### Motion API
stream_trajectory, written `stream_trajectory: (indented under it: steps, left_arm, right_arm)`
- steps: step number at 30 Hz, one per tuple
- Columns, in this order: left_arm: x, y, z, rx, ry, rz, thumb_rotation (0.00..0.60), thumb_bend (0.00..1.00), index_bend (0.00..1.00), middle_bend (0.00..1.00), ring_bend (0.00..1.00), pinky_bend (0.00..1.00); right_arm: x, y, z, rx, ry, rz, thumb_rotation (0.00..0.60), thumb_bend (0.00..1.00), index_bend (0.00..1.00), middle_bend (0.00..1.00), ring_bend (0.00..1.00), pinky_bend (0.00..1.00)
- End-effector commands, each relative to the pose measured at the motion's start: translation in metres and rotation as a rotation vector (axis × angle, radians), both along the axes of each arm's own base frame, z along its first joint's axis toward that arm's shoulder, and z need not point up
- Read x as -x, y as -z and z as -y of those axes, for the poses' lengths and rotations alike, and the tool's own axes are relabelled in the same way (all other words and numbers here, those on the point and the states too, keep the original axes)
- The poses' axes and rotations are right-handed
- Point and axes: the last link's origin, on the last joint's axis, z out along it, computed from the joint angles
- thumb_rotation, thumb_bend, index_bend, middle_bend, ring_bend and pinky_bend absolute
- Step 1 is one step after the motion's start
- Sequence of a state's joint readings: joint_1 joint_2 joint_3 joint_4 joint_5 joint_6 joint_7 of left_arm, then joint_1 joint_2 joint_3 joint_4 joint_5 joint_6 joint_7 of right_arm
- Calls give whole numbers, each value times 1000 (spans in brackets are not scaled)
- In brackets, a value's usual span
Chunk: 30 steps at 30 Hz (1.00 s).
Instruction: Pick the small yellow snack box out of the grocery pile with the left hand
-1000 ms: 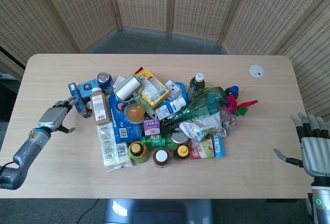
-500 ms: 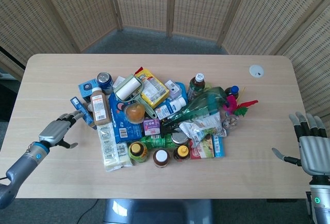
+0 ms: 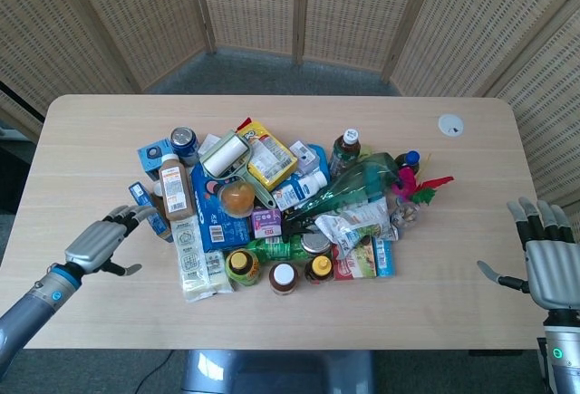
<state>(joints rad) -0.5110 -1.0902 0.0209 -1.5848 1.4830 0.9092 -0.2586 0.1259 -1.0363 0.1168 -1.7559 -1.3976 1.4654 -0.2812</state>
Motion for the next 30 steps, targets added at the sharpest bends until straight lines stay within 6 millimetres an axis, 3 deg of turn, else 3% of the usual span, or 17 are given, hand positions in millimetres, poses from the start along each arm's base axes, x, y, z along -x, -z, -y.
stream_trajectory:
  steps: [1,10,25,30]
  left_arm:
    - [3,0,-19,-45,38,-31,600,281,0,0,0,0]
    - [14,21,-48,-9,53,-119,600,281,0,0,0,0]
    - [38,33,-68,45,-122,-90,600,281,0,0,0,0]
    - [35,29,-60,83,-138,-68,600,284,0,0,0,0]
  right_arm:
    - [0,0,0,2,-1,1,345,178,44,36,0,0]
    - [2,-7,-6,26,16,-12,344,176,44,36,0,0]
    - [1,-7,-5,25,17,-20,344,179,44,36,0,0]
    - [2,-9,-6,33,21,-23,345,179,44,36,0,0]
